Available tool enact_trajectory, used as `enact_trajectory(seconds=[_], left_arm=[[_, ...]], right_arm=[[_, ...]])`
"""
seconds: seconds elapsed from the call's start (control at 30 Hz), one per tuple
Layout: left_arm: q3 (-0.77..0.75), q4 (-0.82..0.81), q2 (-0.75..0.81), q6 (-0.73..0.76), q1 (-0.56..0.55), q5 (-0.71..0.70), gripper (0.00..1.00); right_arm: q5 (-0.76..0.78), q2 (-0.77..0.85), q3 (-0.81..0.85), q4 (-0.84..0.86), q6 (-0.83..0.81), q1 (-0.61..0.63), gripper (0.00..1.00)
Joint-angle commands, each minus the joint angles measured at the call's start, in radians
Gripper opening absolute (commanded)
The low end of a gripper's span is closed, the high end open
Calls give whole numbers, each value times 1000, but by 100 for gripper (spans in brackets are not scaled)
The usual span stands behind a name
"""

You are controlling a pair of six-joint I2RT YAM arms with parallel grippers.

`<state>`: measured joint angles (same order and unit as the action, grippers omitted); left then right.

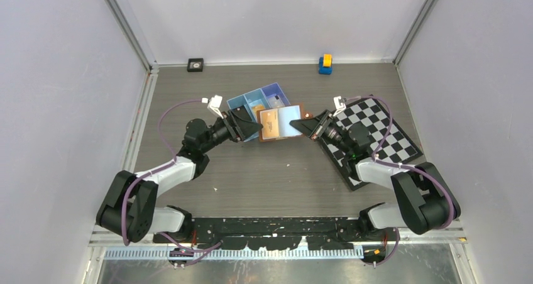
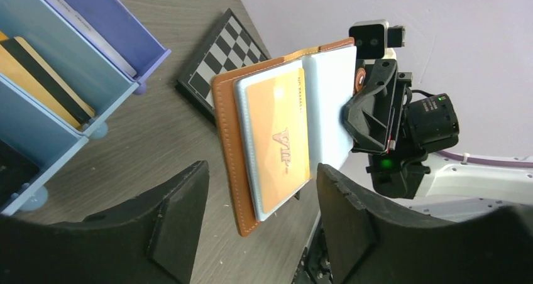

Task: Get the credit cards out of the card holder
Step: Remove the credit card from the card holder.

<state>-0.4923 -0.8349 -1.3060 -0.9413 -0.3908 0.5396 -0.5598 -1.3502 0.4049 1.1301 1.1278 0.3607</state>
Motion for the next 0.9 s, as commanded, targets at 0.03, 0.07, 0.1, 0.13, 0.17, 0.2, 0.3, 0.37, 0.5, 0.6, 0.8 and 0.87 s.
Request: enact_trajectory(seconds=[0.03,0.07,0.1,0.13,0.17,0.2,0.3,0.37,0.5,0.6,0.8,0.87], left_arm=[[-1,-53,-7,-32,9,12,75],[3,-68,-12,-41,12,12,76],[3,-88,-21,-51,12,19,77],[3,-108,-31,-61,12,31,77],[0,-134,-44,-76,12,49,75],[-1,-164,-57,-89,12,66,70],[-14,-269,-104,-144,12,124,60],[-22,-323,-130,-177,12,147,52],[-22,-348,-143,-184,13,154,27],[-10,-290,-103,-144,20,128,3],[-49,211,47,75,23,-65,0],[-53,297,77,105,22,-114,0]], right_arm=[[-56,-35,49,170,76,5,0],[-65,-46,52,192,95,6,0],[-71,-57,53,217,114,5,1],[-74,-65,54,237,126,6,1],[-77,-70,56,249,137,6,0],[-80,-74,58,251,141,5,0],[-84,-86,59,264,148,9,0],[-89,-96,65,266,151,14,0],[-87,-114,73,257,147,16,0],[-64,-88,95,63,74,14,5],[137,110,120,-480,-184,1,41],[234,192,133,-638,-263,1,51]])
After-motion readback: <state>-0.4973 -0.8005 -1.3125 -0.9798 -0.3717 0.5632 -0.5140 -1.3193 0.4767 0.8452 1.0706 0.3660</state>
